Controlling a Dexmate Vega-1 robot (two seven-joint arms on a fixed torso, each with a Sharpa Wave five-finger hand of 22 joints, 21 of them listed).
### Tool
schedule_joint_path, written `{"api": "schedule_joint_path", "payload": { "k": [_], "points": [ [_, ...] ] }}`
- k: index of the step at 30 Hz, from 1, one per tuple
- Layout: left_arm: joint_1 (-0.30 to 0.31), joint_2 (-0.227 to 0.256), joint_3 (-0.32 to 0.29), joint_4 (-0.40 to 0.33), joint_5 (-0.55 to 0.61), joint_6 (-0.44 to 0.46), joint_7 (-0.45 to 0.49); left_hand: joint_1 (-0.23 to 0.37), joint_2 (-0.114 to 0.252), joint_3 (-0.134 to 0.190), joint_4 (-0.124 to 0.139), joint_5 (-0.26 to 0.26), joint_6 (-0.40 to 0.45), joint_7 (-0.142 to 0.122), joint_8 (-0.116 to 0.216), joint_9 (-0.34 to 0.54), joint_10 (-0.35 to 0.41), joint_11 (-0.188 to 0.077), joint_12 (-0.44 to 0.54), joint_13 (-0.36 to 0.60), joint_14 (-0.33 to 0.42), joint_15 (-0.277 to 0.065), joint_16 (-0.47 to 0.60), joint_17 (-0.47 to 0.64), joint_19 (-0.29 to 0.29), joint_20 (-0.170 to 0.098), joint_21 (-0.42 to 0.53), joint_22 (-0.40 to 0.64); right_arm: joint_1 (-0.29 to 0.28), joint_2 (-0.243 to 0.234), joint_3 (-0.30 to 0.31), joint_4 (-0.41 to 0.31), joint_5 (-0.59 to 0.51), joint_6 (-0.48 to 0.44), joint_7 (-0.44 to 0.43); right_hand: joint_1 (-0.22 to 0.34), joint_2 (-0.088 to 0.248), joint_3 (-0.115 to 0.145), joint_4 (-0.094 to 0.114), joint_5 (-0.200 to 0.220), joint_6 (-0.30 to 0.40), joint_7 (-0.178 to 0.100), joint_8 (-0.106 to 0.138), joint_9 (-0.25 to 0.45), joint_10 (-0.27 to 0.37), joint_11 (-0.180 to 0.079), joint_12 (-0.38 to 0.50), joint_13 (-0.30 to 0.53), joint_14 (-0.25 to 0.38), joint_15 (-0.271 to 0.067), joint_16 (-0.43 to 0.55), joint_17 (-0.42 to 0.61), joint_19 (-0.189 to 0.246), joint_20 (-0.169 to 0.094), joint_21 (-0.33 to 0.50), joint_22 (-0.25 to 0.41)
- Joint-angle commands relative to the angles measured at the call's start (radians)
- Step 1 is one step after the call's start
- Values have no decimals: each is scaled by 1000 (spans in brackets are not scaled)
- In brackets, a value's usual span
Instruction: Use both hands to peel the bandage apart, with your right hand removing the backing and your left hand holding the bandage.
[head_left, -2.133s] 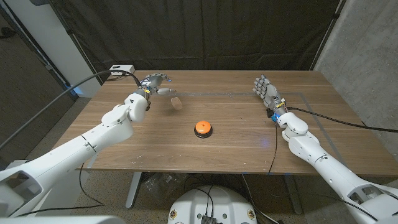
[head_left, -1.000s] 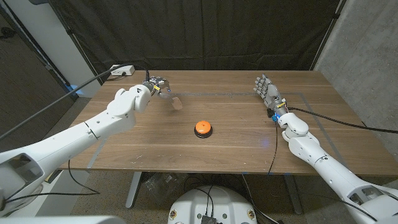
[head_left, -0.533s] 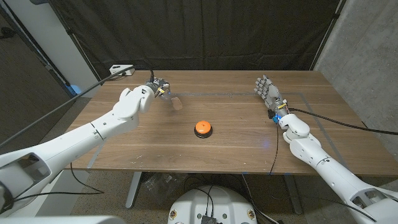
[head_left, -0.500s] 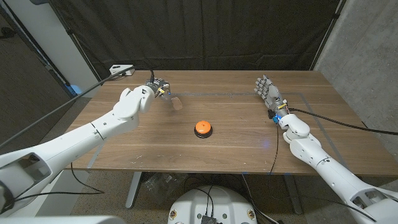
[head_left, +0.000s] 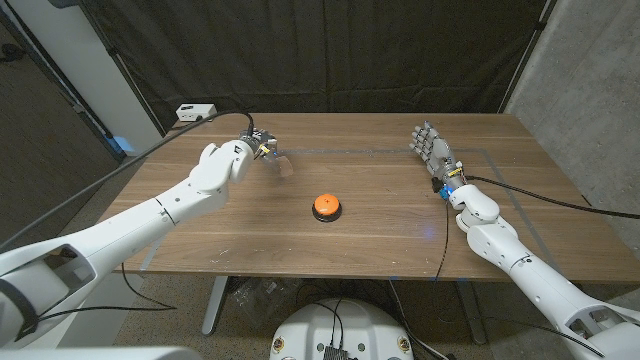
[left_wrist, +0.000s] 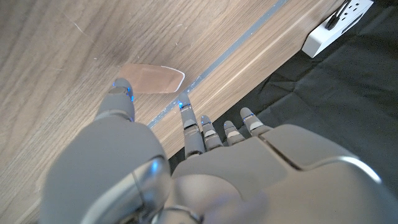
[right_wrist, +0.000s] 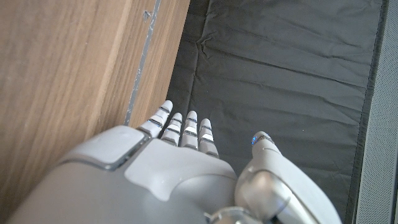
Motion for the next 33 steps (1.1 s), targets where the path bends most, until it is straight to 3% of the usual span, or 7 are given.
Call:
{"api": "schedule_joint_path", "payload": {
  "k": [1, 10, 21, 30, 33],
  "points": [
    [-23, -45, 27, 64, 44, -35, 20, 8, 4, 0, 3, 0, 23, 6, 5, 5, 20, -7, 10, 5, 19, -26, 5, -2, 3, -4, 2, 3, 13, 15, 0, 36, 7, 8, 11, -2, -4, -3, 2, 6, 7, 1, 2, 5, 9, -2, 1, 4, 8, 3, 4, 3, 8, 2, -3, 5],
    [-49, -72, 57, 114, 86, -41, 17, 13, 6, 0, 4, -2, 42, -11, 7, 4, 31, -12, 15, 5, 29, -29, 7, -3, 6, -8, 2, 2, 36, 29, -6, 73, 7, 13, 23, -2, -3, -3, 2, 6, 8, 0, 3, 5, 9, -3, 1, 4, 8, 4, 4, 3, 9, 1, -5, 5],
    [-69, -98, 82, 155, 113, -46, 37, 25, 19, 3, 7, -5, 86, -3, 15, 4, 49, -17, 22, 5, 40, -29, 8, -2, 13, -17, 3, 2, 49, 35, -7, 95, 7, 13, 28, -3, -4, -5, 2, 6, 9, 0, 3, 5, 8, -2, 0, 4, 8, 4, 4, 3, 10, 2, -8, 5],
    [-61, -94, 101, 125, 173, -36, 29, 61, 26, 9, -2, -15, 225, -10, 60, 7, 80, -35, 32, 4, 64, -32, 7, -4, 33, -21, 7, 2, 43, 36, -2, 98, 12, 19, 28, -5, -5, -6, 2, 6, 11, 1, 3, 5, 10, -2, 1, 4, 9, 4, 4, 3, 11, 3, -10, 5],
    [-62, -93, 110, 111, 210, -28, -4, 64, 24, 8, -2, -17, 227, -8, 60, 7, 77, -37, 30, 4, 63, -24, 6, -4, 32, -18, 7, 2, 42, 37, -2, 100, 15, 21, 32, -5, -5, -6, 2, 6, 12, 1, 3, 5, 9, -1, 0, 4, 9, 4, 4, 3, 11, 3, -11, 5]
  ]
}}
